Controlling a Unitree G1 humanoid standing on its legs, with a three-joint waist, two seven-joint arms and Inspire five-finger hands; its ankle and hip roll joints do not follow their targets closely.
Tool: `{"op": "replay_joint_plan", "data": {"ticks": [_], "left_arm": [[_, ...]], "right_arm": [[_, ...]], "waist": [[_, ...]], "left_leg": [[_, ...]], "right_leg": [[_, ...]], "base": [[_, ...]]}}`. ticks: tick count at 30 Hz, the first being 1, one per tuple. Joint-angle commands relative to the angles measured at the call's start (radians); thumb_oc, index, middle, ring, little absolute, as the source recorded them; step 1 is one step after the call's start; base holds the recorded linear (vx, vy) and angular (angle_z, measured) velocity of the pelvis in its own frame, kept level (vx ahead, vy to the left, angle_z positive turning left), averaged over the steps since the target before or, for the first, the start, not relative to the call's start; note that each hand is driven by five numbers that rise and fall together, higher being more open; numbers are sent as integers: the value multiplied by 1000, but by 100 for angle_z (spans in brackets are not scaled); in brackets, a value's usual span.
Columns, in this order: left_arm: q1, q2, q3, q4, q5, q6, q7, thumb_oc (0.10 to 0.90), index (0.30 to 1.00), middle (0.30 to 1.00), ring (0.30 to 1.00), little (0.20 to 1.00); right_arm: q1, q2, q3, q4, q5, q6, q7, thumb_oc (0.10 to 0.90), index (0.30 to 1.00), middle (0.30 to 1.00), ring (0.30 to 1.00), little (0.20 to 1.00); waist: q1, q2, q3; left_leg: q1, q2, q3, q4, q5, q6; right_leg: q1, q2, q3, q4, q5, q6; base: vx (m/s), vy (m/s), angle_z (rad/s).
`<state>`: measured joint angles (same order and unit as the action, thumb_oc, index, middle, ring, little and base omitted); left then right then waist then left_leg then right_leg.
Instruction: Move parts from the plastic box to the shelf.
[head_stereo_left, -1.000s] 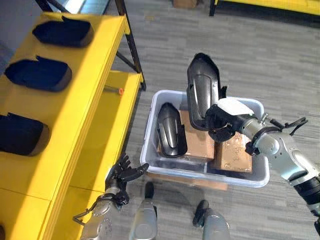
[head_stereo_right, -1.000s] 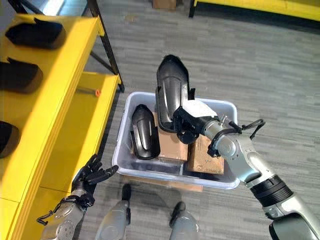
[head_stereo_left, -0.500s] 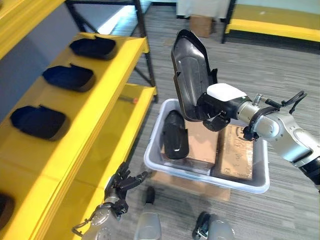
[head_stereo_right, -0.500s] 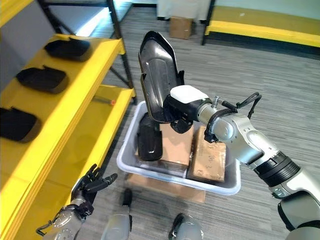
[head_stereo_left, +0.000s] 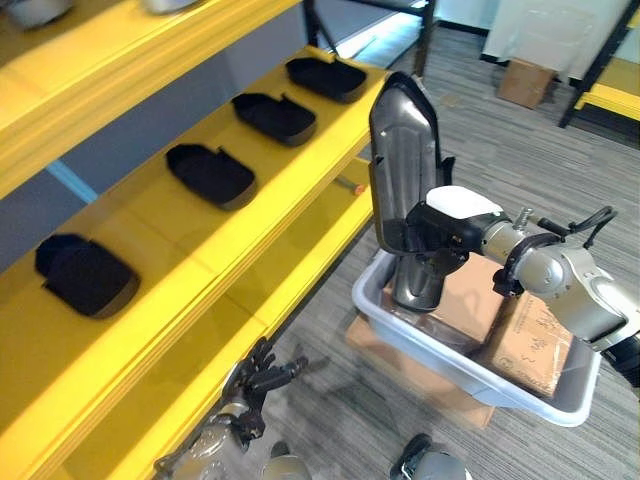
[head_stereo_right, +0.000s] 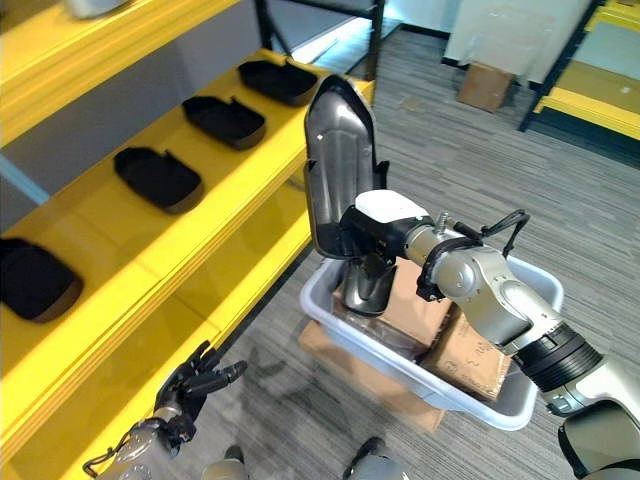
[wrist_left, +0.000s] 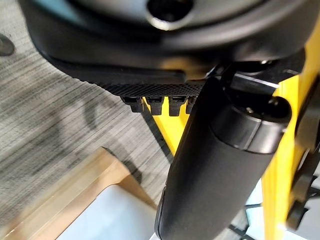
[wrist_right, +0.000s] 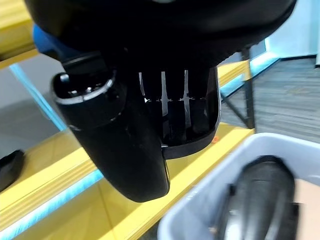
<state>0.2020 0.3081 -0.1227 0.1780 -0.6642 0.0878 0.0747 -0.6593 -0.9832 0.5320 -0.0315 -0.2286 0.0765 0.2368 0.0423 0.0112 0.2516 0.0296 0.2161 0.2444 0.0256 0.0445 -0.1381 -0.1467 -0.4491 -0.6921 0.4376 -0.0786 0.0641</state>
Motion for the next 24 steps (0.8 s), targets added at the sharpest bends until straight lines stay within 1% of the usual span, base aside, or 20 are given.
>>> {"op": "replay_joint_plan", "data": {"ticks": [1,2,3,4,5,8,10,11,12,17,19,20,21,22,24], "left_arm": [[4,69,36,-93,-12,-39,-37,900,1000,1000,1000,1000],[2,76,36,-91,-6,-38,-40,900,1000,1000,1000,1000],[3,79,45,-89,4,-41,-36,900,1000,1000,1000,1000],[4,81,52,-89,9,-42,-35,900,1000,1000,1000,1000],[4,82,52,-89,9,-42,-35,900,1000,1000,1000,1000],[2,81,61,-88,15,-42,-38,900,1000,1000,1000,1000],[-3,81,62,-88,20,-45,-37,900,1000,1000,1000,1000],[-3,81,63,-88,20,-45,-37,900,1000,1000,1000,1000],[-2,78,65,-89,24,-43,-37,900,1000,1000,1000,1000],[4,66,79,-86,30,-42,-36,900,1000,1000,1000,1000],[6,67,84,-85,31,-43,-33,900,1000,1000,1000,1000],[7,67,84,-86,32,-43,-33,900,1000,1000,1000,1000],[5,66,89,-85,35,-43,-33,900,1000,1000,1000,1000],[4,68,89,-86,43,-43,-35,900,1000,1000,1000,1000],[3,75,91,-90,51,-45,-36,900,1000,1000,1000,1000]], "right_arm": [[-85,14,-152,-34,-17,-30,-93,400,300,300,300,300],[-88,18,-154,-31,-23,-27,-94,400,300,300,300,300],[-82,33,-158,-25,-27,-23,-96,400,300,300,300,300],[-78,40,-160,-27,-29,-24,-94,400,300,300,300,300],[-77,41,-161,-28,-29,-24,-94,400,300,300,300,300],[-63,57,-173,-32,-38,-29,-88,400,300,300,300,300],[-66,65,-168,-30,-42,-31,-86,400,300,300,300,300],[-67,65,-168,-30,-42,-31,-86,400,300,300,300,300],[-69,71,-162,-30,-46,-32,-83,400,300,300,300,300],[-75,100,-150,-24,-44,-34,-77,400,300,300,300,300],[-80,112,-140,-23,-46,-35,-77,400,300,300,300,300],[-80,113,-140,-23,-46,-36,-77,400,300,300,300,300],[-80,120,-139,-20,-50,-36,-75,400,300,300,300,300],[-73,130,-139,-17,-54,-38,-74,400,300,300,300,300],[-73,137,-135,-20,-55,-39,-71,400,300,300,300,300]], "waist": [[25,-25,-15],[33,-30,-10],[47,-35,-4],[59,-42,0],[58,-43,0],[80,-56,0],[95,-69,0],[94,-69,0],[110,-80,-3],[152,-110,-8],[168,-118,-7],[167,-119,-7],[180,-125,-5],[185,-126,-7],[184,-120,-10]], "left_leg": [[41,79,12,212,-221,8],[38,65,10,218,-236,11],[31,43,6,228,-256,17],[17,30,-2,245,-264,21],[14,29,-4,249,-266,22],[-12,11,-17,263,-275,20],[-24,0,-31,273,-278,17],[-26,0,-32,274,-278,18],[-35,-10,-43,285,-284,21],[-70,-37,-65,330,-307,30],[-80,-56,-69,352,-322,42],[-82,-57,-70,354,-323,44],[-107,-74,-76,387,-336,52],[-121,-96,-82,402,-347,69],[-117,-119,-90,388,-343,89]], "right_leg": [[-10,-30,77,-119,129,125],[-3,-43,80,-133,151,135],[12,-60,81,-168,189,153],[23,-67,78,-193,208,162],[26,-68,76,-196,212,164],[52,-83,50,-240,247,174],[71,-86,40,-268,271,180],[72,-86,38,-271,273,180],[84,-90,27,-287,290,184],[117,-102,-2,-339,343,198],[124,-106,-7,-363,371,198],[124,-106,-7,-365,373,198],[132,-115,-9,-382,396,198],[134,-127,-6,-382,417,198],[130,-140,16,-356,426,198]], "base": [[-99,245,28],[-93,303,22],[-83,253,15],[-59,176,6],[-39,88,8],[-42,96,14],[-33,61,34],[-27,60,28],[-22,59,21],[-53,73,25],[-57,96,17],[-94,140,18],[-129,240,27],[-142,302,30],[-27,320,49]]}}
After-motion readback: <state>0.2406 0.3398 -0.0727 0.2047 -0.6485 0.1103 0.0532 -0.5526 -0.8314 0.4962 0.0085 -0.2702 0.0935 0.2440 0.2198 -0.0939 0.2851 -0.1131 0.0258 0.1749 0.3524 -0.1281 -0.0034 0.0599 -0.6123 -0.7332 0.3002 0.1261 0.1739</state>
